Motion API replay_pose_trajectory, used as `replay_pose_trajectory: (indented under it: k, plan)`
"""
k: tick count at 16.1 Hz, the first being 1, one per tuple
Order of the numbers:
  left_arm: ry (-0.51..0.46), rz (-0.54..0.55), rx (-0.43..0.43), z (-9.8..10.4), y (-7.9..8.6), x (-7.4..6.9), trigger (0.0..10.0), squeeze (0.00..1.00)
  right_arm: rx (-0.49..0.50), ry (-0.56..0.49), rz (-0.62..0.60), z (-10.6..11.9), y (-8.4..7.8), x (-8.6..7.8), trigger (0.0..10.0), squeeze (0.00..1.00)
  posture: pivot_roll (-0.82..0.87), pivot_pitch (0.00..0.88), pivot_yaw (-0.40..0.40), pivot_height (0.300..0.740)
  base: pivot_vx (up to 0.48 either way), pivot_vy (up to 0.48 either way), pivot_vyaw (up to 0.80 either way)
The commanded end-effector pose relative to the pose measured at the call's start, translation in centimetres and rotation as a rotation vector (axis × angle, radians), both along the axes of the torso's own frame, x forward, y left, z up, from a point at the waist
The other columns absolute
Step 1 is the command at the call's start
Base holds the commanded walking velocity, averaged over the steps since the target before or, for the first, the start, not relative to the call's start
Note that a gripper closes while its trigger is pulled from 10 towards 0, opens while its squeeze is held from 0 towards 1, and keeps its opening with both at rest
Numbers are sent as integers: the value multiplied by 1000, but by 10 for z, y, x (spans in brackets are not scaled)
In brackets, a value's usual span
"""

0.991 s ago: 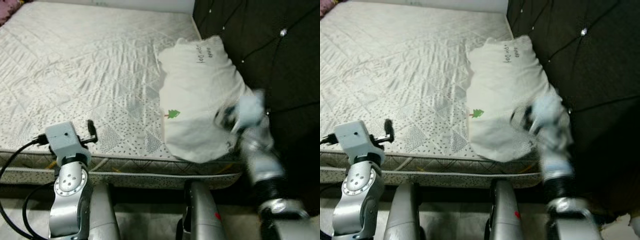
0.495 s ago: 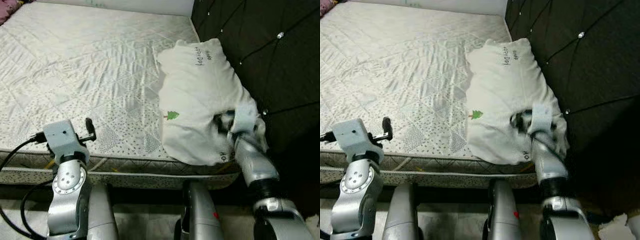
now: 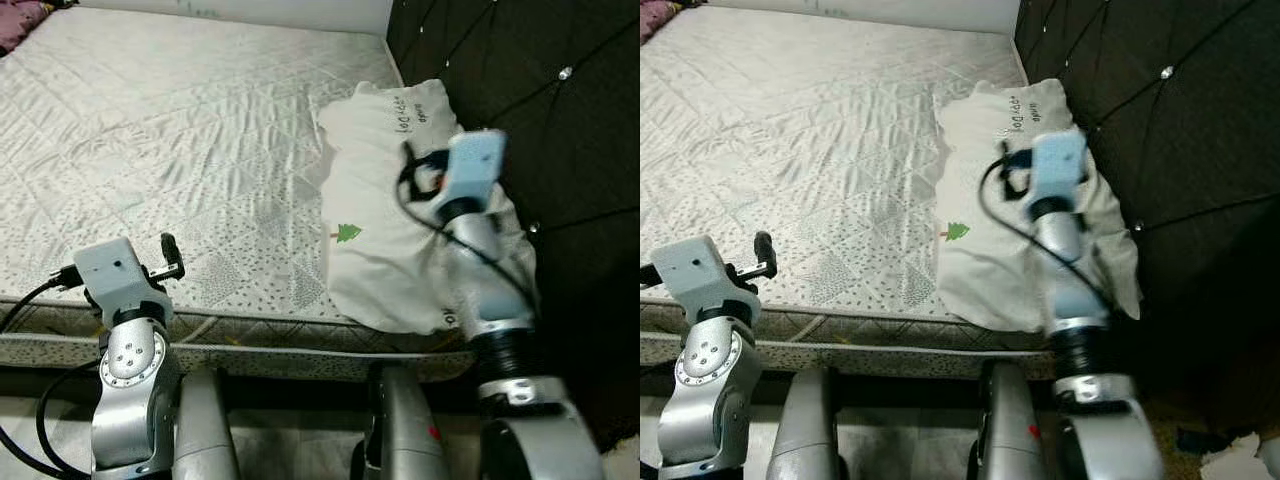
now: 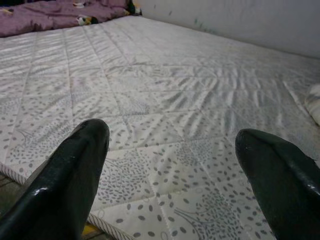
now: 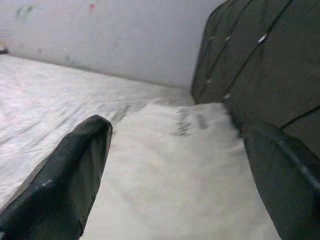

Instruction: Clean up the room

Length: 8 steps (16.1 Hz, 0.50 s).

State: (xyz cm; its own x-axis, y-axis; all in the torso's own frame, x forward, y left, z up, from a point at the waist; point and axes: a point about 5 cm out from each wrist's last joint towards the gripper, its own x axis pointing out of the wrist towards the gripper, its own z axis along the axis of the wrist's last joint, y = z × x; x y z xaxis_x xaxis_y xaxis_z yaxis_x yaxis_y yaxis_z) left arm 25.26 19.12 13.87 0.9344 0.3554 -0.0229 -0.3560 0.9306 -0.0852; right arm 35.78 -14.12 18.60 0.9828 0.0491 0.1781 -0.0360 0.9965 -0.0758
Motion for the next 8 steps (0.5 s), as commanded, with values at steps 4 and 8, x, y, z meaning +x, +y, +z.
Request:
replay_pose_trajectory:
  k: [4,8]
  plan:
    - [-9,-32,-15,1,-7,2,10000,0,59,25,-3,-5,5,0,10000,0,104,13,-45,585,0,0,0]
    - [-9,-44,-30,1,-11,4,10000,0,56,27,-3,-5,6,1,10000,0,99,15,-45,635,0,0,0]
